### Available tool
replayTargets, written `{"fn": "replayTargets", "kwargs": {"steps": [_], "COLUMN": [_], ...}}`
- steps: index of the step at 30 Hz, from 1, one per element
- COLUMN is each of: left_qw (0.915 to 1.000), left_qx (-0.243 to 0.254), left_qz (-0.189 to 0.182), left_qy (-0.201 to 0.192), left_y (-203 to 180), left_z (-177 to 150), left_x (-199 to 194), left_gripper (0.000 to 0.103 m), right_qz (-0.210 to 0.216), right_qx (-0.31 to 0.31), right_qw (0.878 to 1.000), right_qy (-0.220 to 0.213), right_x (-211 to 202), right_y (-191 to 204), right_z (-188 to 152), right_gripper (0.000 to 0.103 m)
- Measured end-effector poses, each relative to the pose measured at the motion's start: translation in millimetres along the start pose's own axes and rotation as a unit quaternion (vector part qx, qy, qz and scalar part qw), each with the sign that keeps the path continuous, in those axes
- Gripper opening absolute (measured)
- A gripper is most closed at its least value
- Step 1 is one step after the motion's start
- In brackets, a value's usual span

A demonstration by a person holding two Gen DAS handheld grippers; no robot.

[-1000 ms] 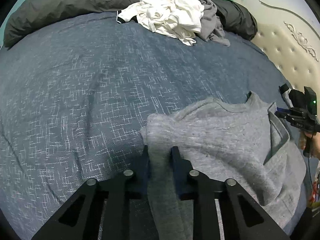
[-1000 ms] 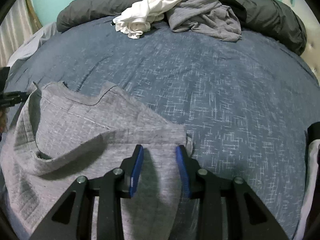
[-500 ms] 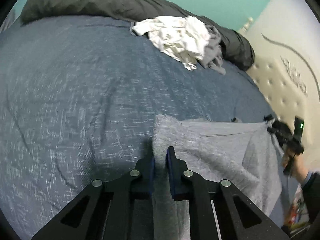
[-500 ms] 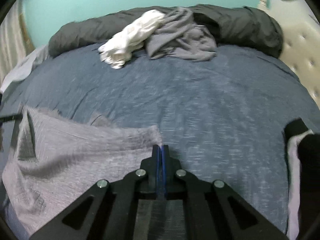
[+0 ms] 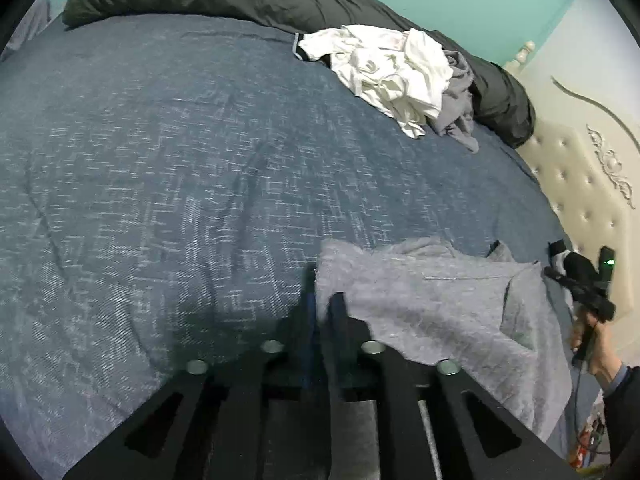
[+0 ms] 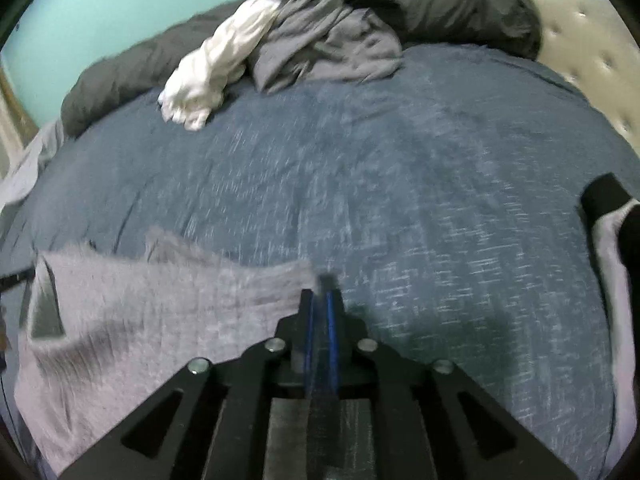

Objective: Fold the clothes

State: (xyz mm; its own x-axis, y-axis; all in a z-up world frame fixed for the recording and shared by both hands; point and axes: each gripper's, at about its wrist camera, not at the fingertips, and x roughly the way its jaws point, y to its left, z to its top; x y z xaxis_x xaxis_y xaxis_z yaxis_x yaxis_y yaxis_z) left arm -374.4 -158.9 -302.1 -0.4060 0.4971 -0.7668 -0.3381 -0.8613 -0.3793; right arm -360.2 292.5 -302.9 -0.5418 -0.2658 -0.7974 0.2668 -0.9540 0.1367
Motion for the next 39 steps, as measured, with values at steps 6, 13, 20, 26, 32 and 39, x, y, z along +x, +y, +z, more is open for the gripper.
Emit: {"fn": "replayTargets", "kwargs": {"steps": [6, 13, 20, 26, 32, 39], "left_qw": [0.9996, 0.9975, 0.9962, 0.9956, 0.9948, 0.9937], "left_qx": [0.008, -0.011, -0.022, -0.008, -0.010, -0.013], "left_qz": [0.015, -0.002, -0.022, -0.028, -0.040, -0.054], "left_qy": [-0.024, -0.069, -0.081, -0.089, -0.093, -0.098], "left_y": [-13.6, -29.5, -37.0, -42.9, -43.1, -43.3], "left_z": [-9.5, -45.0, -71.3, -79.0, -80.1, -81.3], "left_x": [-15.9, -40.5, -50.0, -56.8, -60.0, -63.7], "left_gripper": [0.028, 0.028, 0.029, 0.036, 0.039, 0.039], "right_qz": [0.078, 0.153, 0.146, 0.132, 0.112, 0.090], "right_qx": [-0.064, -0.135, -0.166, -0.183, -0.195, -0.211], "right_qw": [0.995, 0.975, 0.969, 0.967, 0.966, 0.965], "right_qy": [0.024, 0.086, 0.106, 0.121, 0.131, 0.125], "right_x": [-7.2, 9.1, 13.5, 13.3, 16.4, 21.1], "right_y": [46.3, 139.4, 187.8, 210.6, 222.9, 226.2], "right_z": [5.5, -3.3, -18.9, -39.3, -57.7, -74.3], "right_gripper": [0.035, 0.036, 0.036, 0.036, 0.048, 0.039]}}
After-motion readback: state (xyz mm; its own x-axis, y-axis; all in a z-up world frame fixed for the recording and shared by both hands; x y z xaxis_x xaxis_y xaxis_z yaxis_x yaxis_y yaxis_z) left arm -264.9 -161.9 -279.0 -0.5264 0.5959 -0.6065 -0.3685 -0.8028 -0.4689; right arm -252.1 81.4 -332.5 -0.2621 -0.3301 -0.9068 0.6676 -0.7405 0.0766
